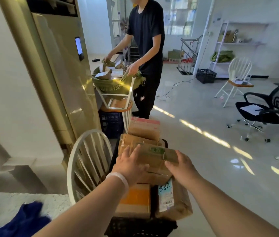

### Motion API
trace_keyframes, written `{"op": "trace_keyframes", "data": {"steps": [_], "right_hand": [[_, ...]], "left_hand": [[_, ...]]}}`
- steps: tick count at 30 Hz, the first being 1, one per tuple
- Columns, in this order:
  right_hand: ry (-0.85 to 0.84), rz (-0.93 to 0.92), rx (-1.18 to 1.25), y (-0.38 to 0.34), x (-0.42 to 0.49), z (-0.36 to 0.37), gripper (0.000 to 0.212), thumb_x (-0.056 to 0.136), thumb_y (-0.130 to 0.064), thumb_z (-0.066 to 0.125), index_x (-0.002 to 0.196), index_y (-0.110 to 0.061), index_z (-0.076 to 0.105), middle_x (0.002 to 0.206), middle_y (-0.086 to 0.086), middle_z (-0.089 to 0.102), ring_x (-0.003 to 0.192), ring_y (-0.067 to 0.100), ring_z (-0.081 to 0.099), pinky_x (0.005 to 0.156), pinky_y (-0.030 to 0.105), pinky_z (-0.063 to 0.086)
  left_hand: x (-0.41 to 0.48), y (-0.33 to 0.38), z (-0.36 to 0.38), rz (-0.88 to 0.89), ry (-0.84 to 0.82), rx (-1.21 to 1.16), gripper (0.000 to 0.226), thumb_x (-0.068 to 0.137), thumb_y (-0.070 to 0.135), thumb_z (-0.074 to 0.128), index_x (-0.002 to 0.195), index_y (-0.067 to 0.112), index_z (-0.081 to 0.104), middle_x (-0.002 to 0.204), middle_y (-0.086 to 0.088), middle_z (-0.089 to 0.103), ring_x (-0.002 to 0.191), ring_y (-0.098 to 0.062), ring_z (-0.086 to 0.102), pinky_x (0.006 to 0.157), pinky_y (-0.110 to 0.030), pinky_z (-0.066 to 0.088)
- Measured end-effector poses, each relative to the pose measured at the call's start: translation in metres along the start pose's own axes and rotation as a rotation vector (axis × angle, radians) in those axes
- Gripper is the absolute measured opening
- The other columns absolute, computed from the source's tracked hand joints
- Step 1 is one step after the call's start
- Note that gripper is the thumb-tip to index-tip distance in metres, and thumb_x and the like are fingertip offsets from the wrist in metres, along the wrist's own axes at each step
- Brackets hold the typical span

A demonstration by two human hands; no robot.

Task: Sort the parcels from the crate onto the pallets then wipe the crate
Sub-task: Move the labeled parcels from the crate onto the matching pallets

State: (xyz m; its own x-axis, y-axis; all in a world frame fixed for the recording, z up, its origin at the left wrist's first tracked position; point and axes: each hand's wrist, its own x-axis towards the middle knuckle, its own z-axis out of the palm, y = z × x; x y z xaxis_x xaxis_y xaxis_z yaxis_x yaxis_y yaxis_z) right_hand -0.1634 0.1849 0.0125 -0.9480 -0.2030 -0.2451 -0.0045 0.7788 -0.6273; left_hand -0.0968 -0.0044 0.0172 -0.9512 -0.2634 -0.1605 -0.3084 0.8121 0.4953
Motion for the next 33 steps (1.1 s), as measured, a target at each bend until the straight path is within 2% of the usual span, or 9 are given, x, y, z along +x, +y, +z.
{"op": "trace_keyframes", "data": {"steps": [6, 11, 16, 18, 21, 23, 25, 30, 33], "right_hand": [[-0.088, 0.029, 0.079, 0.002, 0.056, -0.013, 0.078, 0.095, -0.053, 0.052, 0.156, -0.030, 0.011, 0.162, 0.003, 0.017, 0.147, 0.029, 0.022, 0.116, 0.049, 0.029], [-0.254, 0.095, 0.134, 0.007, 0.096, -0.011, 0.072, 0.097, -0.056, 0.045, 0.156, -0.031, 0.012, 0.160, 0.006, 0.024, 0.144, 0.031, 0.030, 0.115, 0.048, 0.031], [-0.356, 0.118, 0.147, 0.009, 0.111, -0.007, 0.058, 0.097, -0.059, 0.040, 0.145, -0.026, 0.038, 0.143, 0.007, 0.046, 0.128, 0.029, 0.047, 0.104, 0.042, 0.041], [-0.390, 0.161, 0.159, 0.005, 0.116, -0.008, 0.058, 0.097, -0.060, 0.040, 0.142, -0.023, 0.041, 0.141, 0.009, 0.047, 0.127, 0.032, 0.047, 0.106, 0.046, 0.041], [-0.425, 0.256, 0.252, -0.006, 0.121, -0.012, 0.063, 0.094, -0.059, 0.049, 0.141, -0.019, 0.042, 0.139, 0.012, 0.049, 0.124, 0.036, 0.049, 0.105, 0.052, 0.043], [-0.429, 0.313, 0.334, -0.011, 0.125, -0.011, 0.070, 0.086, -0.062, 0.058, 0.140, -0.018, 0.044, 0.133, 0.014, 0.053, 0.119, 0.038, 0.052, 0.101, 0.054, 0.046], [-0.439, 0.335, 0.393, -0.014, 0.126, -0.006, 0.070, 0.080, -0.061, 0.064, 0.133, -0.019, 0.049, 0.126, 0.014, 0.058, 0.114, 0.037, 0.055, 0.100, 0.054, 0.047], [-0.600, 0.280, 0.402, -0.033, 0.093, 0.005, 0.043, 0.090, -0.043, 0.063, 0.121, -0.015, 0.054, 0.114, 0.016, 0.064, 0.104, 0.035, 0.062, 0.096, 0.049, 0.051], [-0.648, 0.217, 0.338, -0.037, 0.082, 0.014, 0.035, 0.094, -0.032, 0.060, 0.122, -0.013, 0.054, 0.120, 0.019, 0.061, 0.112, 0.037, 0.058, 0.100, 0.049, 0.049]], "left_hand": [[0.040, 0.011, -0.001, -0.138, 0.042, -0.154, 0.083, 0.091, 0.056, 0.053, 0.152, 0.045, -0.002, 0.163, 0.005, 0.003, 0.148, -0.030, 0.015, 0.118, -0.053, 0.023], [0.058, 0.019, 0.005, -0.322, 0.008, -0.308, 0.089, 0.090, 0.051, 0.059, 0.153, 0.042, -0.002, 0.161, -0.001, 0.016, 0.136, -0.027, 0.039, 0.110, -0.046, 0.039], [0.052, 0.026, 0.006, -0.369, 0.088, -0.373, 0.081, 0.091, 0.039, 0.063, 0.154, 0.035, 0.013, 0.146, 0.000, 0.041, 0.120, -0.018, 0.051, 0.101, -0.036, 0.048], [0.046, 0.028, 0.007, -0.388, 0.136, -0.418, 0.078, 0.090, 0.034, 0.065, 0.152, 0.034, 0.017, 0.136, 0.002, 0.047, 0.106, -0.013, 0.053, 0.085, -0.026, 0.051], [0.033, 0.030, 0.006, -0.423, 0.244, -0.474, 0.070, 0.089, 0.033, 0.066, 0.147, 0.036, 0.026, 0.127, 0.005, 0.049, 0.094, -0.006, 0.051, 0.061, -0.011, 0.039], [0.025, 0.029, 0.004, -0.463, 0.340, -0.524, 0.063, 0.088, 0.036, 0.067, 0.141, 0.034, 0.033, 0.121, 0.005, 0.048, 0.090, -0.005, 0.051, 0.062, -0.012, 0.040], [0.014, 0.032, 0.001, -0.521, 0.435, -0.600, 0.058, 0.087, 0.043, 0.068, 0.135, 0.031, 0.038, 0.121, 0.004, 0.047, 0.096, -0.010, 0.053, 0.069, -0.018, 0.046], [-0.012, 0.031, 0.004, -0.632, 0.682, -0.625, 0.038, 0.085, 0.053, 0.065, 0.107, 0.031, 0.044, 0.115, 0.004, 0.046, 0.098, -0.015, 0.053, 0.082, -0.031, 0.052], [-0.032, 0.025, 0.005, -0.651, 0.786, -0.659, 0.028, 0.083, 0.049, 0.068, 0.094, 0.033, 0.048, 0.103, 0.006, 0.050, 0.090, -0.014, 0.057, 0.083, -0.036, 0.057]]}}
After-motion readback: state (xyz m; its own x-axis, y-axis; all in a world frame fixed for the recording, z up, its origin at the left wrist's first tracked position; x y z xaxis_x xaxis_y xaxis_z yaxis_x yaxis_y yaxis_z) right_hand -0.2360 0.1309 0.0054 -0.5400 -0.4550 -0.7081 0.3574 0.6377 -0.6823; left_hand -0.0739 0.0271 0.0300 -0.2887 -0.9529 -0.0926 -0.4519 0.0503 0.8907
